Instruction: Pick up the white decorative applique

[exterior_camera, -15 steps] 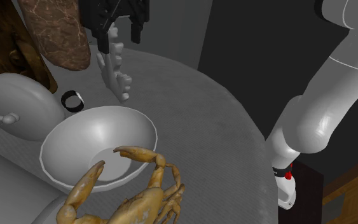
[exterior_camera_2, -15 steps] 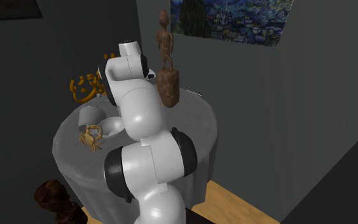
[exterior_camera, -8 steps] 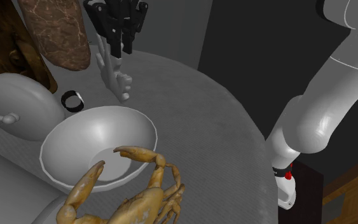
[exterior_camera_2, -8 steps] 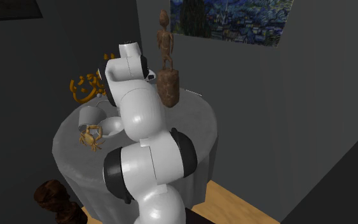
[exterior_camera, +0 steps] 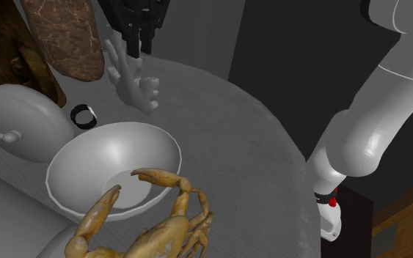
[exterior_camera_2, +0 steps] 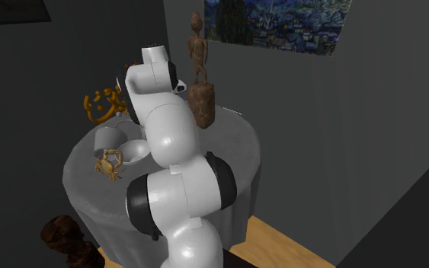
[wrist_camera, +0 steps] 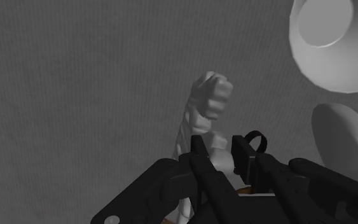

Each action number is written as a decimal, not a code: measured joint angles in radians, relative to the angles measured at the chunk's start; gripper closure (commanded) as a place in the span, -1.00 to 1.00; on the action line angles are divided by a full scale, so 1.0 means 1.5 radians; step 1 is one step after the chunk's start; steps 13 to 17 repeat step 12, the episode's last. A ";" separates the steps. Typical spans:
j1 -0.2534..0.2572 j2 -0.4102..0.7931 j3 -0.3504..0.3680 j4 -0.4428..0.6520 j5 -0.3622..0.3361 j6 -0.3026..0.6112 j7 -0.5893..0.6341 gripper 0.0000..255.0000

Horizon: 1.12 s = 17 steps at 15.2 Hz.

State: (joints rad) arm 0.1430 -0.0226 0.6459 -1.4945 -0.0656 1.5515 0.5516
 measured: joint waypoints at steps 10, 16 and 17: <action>0.023 0.067 0.018 0.164 -0.046 -0.113 0.021 1.00; 0.030 0.081 0.022 0.195 -0.056 -0.134 0.025 1.00; 0.030 0.081 0.022 0.195 -0.056 -0.134 0.025 1.00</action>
